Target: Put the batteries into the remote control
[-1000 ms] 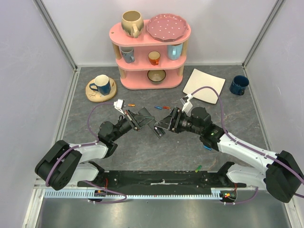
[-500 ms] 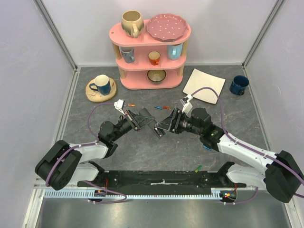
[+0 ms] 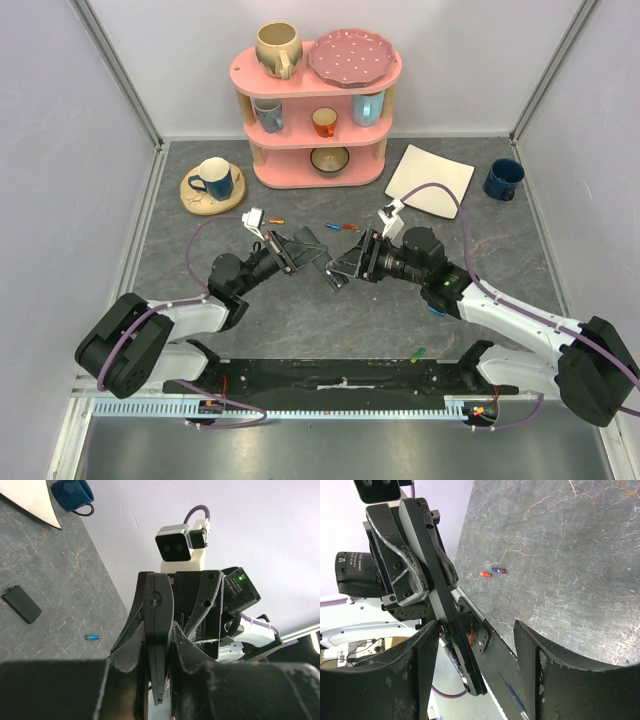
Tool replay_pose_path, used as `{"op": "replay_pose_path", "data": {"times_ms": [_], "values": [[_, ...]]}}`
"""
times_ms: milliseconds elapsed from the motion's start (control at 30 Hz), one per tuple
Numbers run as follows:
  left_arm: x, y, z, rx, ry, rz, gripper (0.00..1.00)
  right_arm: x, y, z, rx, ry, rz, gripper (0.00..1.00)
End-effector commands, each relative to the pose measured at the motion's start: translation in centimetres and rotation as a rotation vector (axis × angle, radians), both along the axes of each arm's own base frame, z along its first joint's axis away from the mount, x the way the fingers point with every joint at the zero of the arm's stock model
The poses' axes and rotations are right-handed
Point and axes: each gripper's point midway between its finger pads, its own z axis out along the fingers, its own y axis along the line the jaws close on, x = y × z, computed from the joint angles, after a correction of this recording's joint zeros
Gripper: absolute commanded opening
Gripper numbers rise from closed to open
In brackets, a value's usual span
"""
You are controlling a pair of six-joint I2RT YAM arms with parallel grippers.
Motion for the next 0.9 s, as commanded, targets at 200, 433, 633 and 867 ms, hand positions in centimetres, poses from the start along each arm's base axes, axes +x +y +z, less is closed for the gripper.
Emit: {"op": "replay_pose_path", "data": {"times_ms": [200,433,633,867], "values": [[-2.5,1.7,10.7,-0.255,-0.409,0.013,0.02,-1.0,0.0,-2.2,-0.067,0.036,0.046,0.67],[-2.5,1.8,11.1,-0.262,-0.416,0.014,0.02,-1.0,-0.1,-2.7,-0.071,0.044,0.044,0.64],[-2.4,1.8,11.5,-0.269,-0.424,0.017,0.02,-1.2,-0.2,-3.3,-0.085,0.052,0.052,0.63],[-2.5,1.8,12.1,-0.281,-0.435,0.017,0.02,-1.3,-0.3,-3.5,-0.086,0.056,0.050,0.62]]}}
